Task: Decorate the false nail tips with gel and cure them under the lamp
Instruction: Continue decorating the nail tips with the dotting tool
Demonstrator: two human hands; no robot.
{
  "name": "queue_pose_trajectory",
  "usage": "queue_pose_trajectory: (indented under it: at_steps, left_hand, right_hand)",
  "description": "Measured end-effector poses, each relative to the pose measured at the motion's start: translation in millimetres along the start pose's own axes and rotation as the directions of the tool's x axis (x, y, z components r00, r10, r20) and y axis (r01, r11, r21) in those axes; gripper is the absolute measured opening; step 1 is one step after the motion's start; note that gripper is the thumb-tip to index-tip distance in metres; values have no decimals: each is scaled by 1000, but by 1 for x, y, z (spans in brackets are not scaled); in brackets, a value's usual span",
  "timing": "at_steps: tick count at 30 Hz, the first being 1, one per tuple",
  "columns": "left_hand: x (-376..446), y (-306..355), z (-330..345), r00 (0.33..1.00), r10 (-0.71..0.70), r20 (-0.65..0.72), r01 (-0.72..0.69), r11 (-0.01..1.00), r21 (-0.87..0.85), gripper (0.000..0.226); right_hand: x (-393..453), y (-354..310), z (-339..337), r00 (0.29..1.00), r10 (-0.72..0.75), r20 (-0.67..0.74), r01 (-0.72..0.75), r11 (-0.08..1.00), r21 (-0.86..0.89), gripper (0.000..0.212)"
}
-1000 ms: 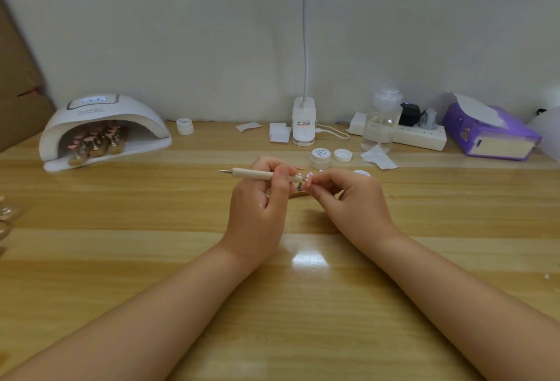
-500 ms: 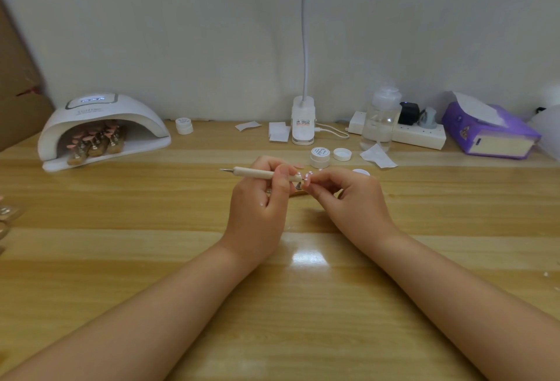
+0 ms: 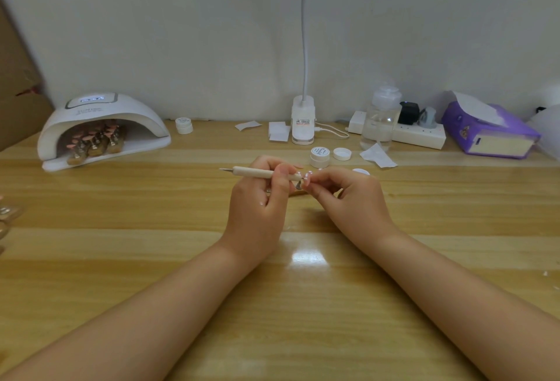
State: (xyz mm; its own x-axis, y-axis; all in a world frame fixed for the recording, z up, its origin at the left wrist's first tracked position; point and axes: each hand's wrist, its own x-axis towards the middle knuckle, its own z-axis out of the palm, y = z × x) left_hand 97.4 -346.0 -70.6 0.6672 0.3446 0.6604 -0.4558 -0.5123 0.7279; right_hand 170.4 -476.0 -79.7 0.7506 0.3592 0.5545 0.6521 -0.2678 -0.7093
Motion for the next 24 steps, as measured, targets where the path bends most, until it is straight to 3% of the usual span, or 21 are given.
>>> queue_pose_trajectory:
  at_steps: [24]
  left_hand:
    - [0, -1, 1, 1000, -24, -6, 24, 1000, 1, 20]
  right_hand:
    - [1, 1, 1, 1000, -10, -14, 9, 1000, -16, 3]
